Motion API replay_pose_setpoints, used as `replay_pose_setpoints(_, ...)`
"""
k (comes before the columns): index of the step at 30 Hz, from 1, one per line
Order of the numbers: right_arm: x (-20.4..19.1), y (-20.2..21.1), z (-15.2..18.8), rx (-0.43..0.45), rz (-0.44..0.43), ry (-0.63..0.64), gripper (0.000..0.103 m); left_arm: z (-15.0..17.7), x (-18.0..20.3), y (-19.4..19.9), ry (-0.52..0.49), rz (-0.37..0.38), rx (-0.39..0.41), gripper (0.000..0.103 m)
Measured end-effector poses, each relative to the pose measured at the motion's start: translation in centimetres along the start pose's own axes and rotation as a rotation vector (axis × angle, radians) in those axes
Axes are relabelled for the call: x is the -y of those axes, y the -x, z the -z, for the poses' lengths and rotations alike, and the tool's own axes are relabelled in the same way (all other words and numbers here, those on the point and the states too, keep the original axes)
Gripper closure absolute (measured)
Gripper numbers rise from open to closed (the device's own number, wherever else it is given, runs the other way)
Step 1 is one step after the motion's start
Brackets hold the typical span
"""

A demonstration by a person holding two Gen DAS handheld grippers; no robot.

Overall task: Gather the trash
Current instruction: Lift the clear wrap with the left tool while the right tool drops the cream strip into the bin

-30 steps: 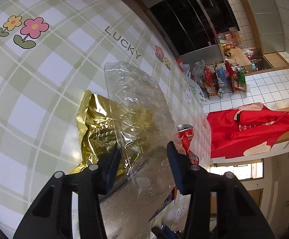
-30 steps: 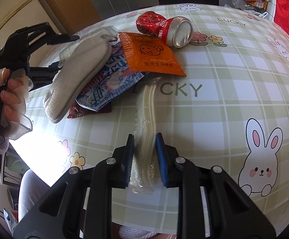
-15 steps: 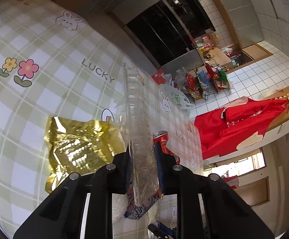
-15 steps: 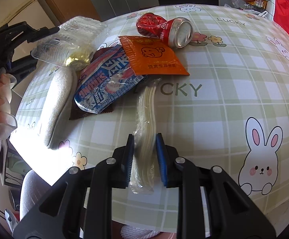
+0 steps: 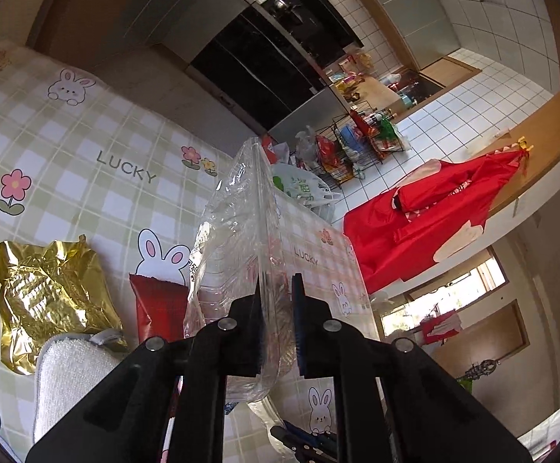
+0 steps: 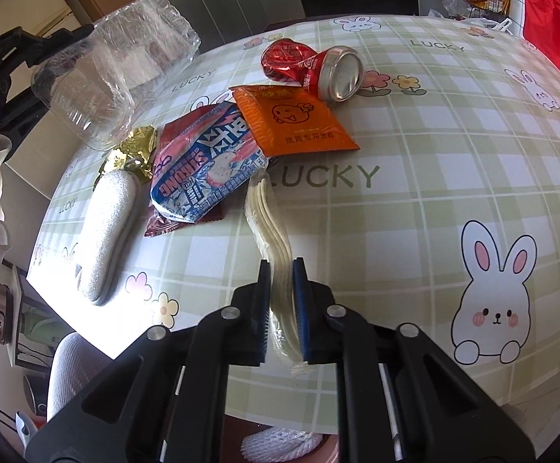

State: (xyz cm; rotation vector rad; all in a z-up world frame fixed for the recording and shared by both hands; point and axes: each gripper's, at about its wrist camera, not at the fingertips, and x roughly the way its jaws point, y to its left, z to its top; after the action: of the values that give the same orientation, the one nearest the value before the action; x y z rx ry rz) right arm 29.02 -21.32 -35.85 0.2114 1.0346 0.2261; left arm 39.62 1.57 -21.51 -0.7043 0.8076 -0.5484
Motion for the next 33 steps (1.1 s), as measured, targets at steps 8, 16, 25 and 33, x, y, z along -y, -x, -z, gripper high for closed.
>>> replay_pose_setpoints(8, 0.8, 2.7, -0.2, 0.063, -0.001, -0.033, 0.088, 0.9, 3.4, 2.8, -0.119, -0.009, 0.04, 0.091)
replay_pose_setpoints(16, 0.6, 7.0, -0.6, 0.155, -0.024, -0.042, 0.088, 3.4, 5.5, 6.5, -0.204, -0.037, 0.082, 0.091)
replay_pose_setpoints(25, -2.0, 13.2, 0.5, 0.269, -0.093, 0.021, 0.088, 9.3, 6.4, 14.0, -0.196, -0.012, 0.149, 0.091)
replay_pose_setpoints(33, -4.8, 18.0, 3.0, 0.306, -0.116, 0.104, 0.088, 12.6, 6.9, 20.2, -0.192, -0.037, 0.228, 0.091)
